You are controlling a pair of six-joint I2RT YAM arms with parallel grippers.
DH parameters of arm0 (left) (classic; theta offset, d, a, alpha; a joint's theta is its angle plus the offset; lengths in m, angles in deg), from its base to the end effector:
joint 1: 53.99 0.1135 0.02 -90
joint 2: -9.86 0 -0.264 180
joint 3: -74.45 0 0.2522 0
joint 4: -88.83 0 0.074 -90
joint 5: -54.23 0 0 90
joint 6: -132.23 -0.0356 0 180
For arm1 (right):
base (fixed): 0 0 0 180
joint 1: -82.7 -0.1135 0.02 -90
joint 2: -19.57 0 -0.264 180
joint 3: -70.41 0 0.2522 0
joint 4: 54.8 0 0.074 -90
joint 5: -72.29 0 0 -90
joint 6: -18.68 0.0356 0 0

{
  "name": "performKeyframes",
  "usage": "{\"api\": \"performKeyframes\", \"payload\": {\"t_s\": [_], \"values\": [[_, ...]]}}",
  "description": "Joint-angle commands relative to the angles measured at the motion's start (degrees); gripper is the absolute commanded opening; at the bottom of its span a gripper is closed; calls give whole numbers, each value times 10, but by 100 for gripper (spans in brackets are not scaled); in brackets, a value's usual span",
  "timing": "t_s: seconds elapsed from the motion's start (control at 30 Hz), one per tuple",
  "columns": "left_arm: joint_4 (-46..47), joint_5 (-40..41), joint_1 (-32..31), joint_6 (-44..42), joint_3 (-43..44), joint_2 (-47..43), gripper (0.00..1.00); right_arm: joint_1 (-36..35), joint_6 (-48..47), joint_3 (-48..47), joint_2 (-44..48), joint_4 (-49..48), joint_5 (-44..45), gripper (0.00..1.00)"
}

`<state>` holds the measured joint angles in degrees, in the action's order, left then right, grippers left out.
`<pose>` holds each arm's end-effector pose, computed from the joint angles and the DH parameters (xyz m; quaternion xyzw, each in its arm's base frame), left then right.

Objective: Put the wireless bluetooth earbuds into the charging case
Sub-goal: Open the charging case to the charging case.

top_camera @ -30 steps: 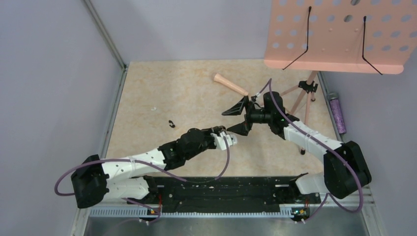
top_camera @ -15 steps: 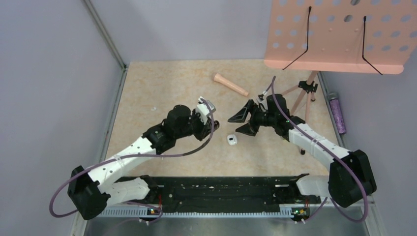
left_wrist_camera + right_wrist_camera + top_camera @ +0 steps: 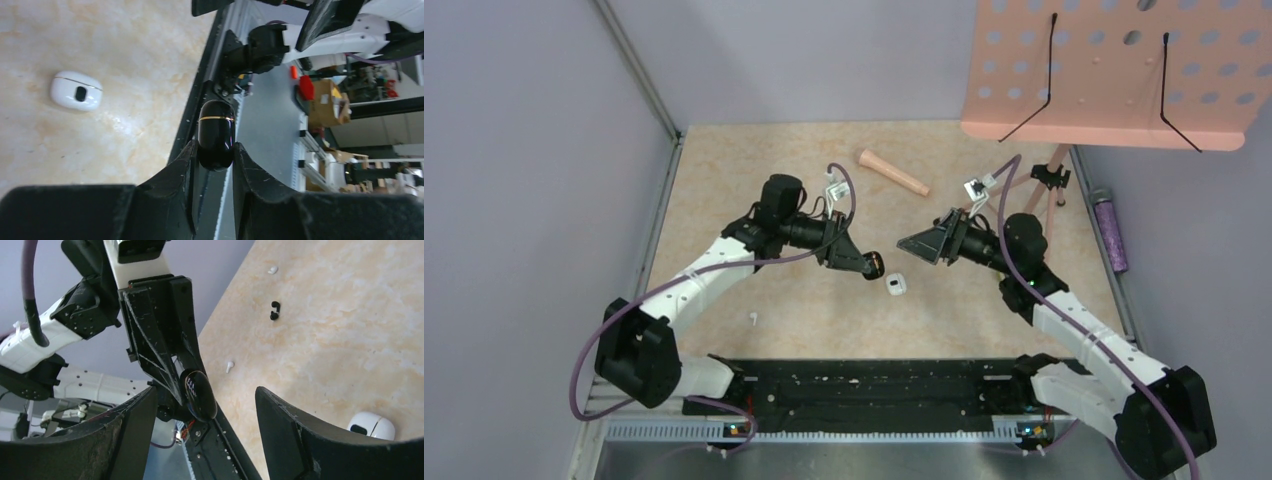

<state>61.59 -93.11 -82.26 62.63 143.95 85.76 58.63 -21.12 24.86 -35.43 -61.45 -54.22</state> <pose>0.2359 -0.1609 0.2898 0.2791 0.7560 -0.5561 0.2033 0.1921 0.1090 0.2833 -0.0550 0.7188 0.5762 0.3852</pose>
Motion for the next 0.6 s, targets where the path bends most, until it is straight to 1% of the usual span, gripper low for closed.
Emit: {"api": "performKeyframes", "payload": {"t_s": [0.0,0.1,0.23,0.33,0.57], "values": [[66,-110,2,59,43,9,0,3,-62,-27,0,-53,-38,72],[88,-121,2,85,48,16,0,-14,-80,-49,-20,-31,-58,74],[98,-125,2,96,52,22,0,-51,-121,-79,-43,16,-60,74],[99,-125,2,98,52,25,0,-67,-121,-74,-45,7,-53,74],[106,-125,2,104,53,23,0,-68,-114,-66,-50,10,-46,74]]}}
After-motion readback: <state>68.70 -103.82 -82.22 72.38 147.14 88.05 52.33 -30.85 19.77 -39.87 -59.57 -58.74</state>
